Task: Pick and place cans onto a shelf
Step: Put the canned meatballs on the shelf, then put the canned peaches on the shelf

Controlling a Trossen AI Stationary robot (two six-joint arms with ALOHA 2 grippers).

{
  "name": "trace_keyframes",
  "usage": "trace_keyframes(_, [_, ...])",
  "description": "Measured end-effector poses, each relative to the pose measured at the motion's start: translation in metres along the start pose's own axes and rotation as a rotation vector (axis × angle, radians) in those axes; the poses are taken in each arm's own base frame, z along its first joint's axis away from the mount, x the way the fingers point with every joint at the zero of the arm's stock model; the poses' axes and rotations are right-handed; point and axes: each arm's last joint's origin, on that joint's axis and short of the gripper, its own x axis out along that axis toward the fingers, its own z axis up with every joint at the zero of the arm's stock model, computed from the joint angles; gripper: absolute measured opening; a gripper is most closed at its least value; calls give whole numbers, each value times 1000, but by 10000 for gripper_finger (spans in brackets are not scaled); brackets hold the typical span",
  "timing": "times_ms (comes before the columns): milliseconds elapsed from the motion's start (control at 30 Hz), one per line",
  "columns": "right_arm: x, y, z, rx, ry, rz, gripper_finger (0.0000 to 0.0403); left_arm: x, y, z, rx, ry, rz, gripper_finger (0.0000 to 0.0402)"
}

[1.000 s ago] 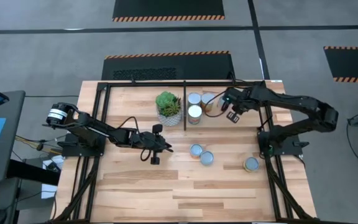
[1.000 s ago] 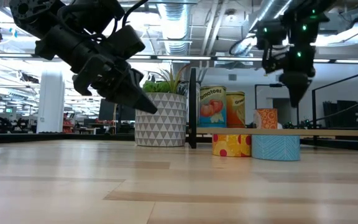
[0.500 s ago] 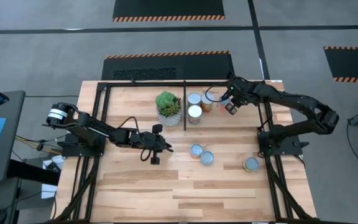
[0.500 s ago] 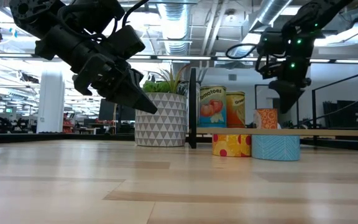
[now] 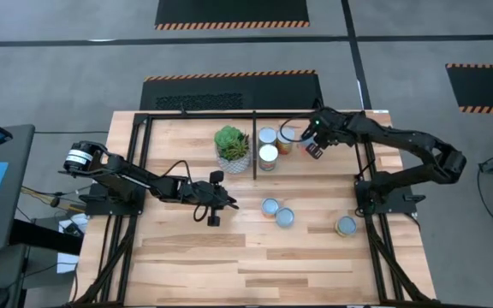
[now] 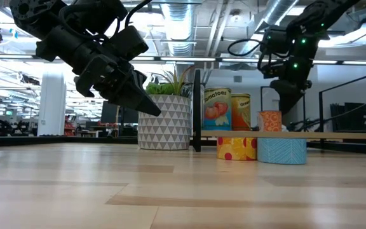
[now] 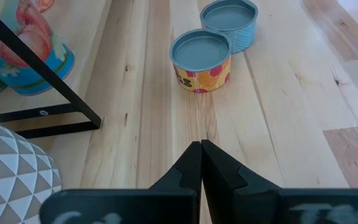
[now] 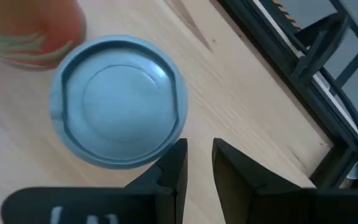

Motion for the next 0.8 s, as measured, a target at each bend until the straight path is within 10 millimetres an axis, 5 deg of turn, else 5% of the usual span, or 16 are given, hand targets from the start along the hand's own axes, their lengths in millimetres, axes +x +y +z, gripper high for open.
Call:
trace_keyframes(300, [-1,2,2,-4,-18,6,97,0,0,0,0,0,0,0])
trace_keyframes(533, [-11,4,-8,-13,126,7,97,0,0,0,-12,0,0,0])
trace_keyframes(800, [-47,48,-33,-68,438,306,97,0,0,0,-12,0,0,0])
